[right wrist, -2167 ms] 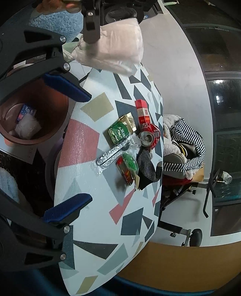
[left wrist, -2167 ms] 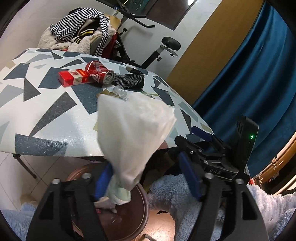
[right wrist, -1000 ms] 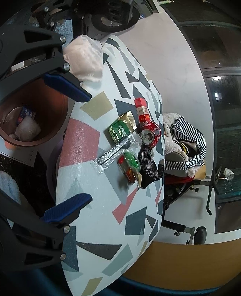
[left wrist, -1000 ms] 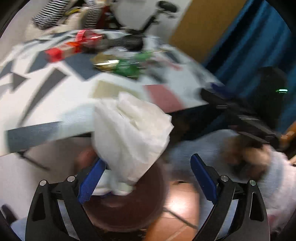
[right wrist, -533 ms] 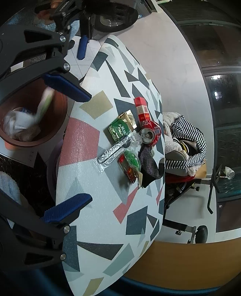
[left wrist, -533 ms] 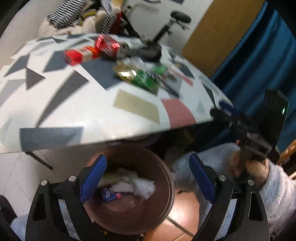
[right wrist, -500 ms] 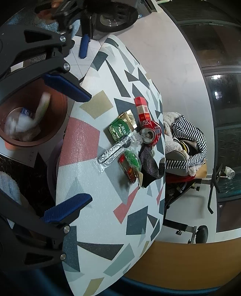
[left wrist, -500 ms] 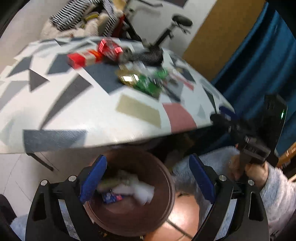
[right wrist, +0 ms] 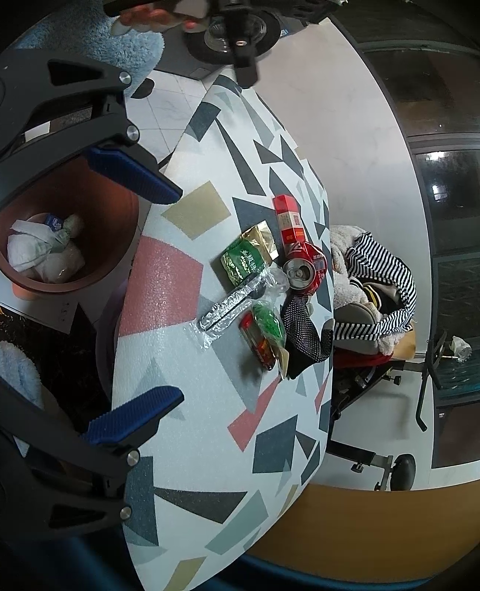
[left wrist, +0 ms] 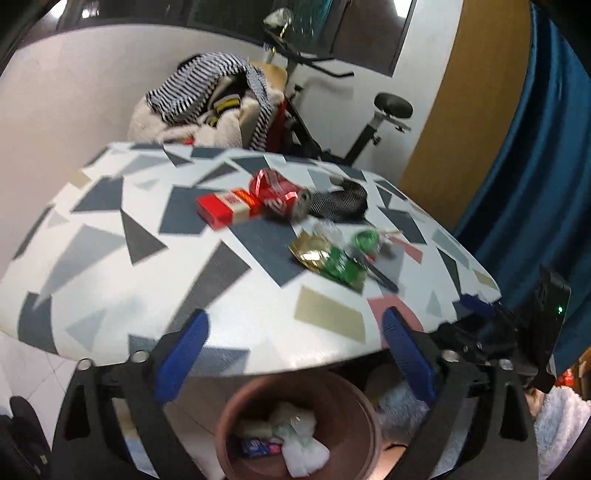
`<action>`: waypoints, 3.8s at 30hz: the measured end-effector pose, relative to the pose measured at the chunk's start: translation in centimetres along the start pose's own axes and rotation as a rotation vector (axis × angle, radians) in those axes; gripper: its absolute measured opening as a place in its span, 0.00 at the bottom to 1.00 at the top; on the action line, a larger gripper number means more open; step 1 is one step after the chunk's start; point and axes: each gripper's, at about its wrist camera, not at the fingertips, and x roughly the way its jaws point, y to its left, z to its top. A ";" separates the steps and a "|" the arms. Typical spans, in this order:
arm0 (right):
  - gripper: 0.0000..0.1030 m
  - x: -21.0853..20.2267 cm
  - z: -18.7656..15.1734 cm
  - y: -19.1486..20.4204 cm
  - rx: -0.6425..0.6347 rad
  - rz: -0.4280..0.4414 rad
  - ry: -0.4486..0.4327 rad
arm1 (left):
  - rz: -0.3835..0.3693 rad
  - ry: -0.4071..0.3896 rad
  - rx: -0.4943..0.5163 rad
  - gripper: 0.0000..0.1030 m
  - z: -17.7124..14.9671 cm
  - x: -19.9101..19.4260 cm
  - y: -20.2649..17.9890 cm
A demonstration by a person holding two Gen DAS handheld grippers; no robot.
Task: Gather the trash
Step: 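Move both tools back over the table toward the remaining trash, then grasp the black mesh glove with the right gripper while the left gripper grasps the red cigarette box, then carry both items over the brown bin and open the right gripper to drop the mesh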
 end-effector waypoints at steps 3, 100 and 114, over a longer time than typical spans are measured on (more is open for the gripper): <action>0.94 0.4 0.0 0.5 -0.026 -0.030 0.022 | 0.027 -0.014 0.004 0.94 0.4 0.1 0.3; 0.09 -3.6 11.9 0.4 -0.096 0.222 0.012 | -0.068 -0.053 0.053 0.58 5.2 -2.5 1.4; 0.09 -2.1 3.0 6.3 -0.154 0.315 0.276 | -0.109 -0.042 0.077 0.57 1.5 -4.5 0.2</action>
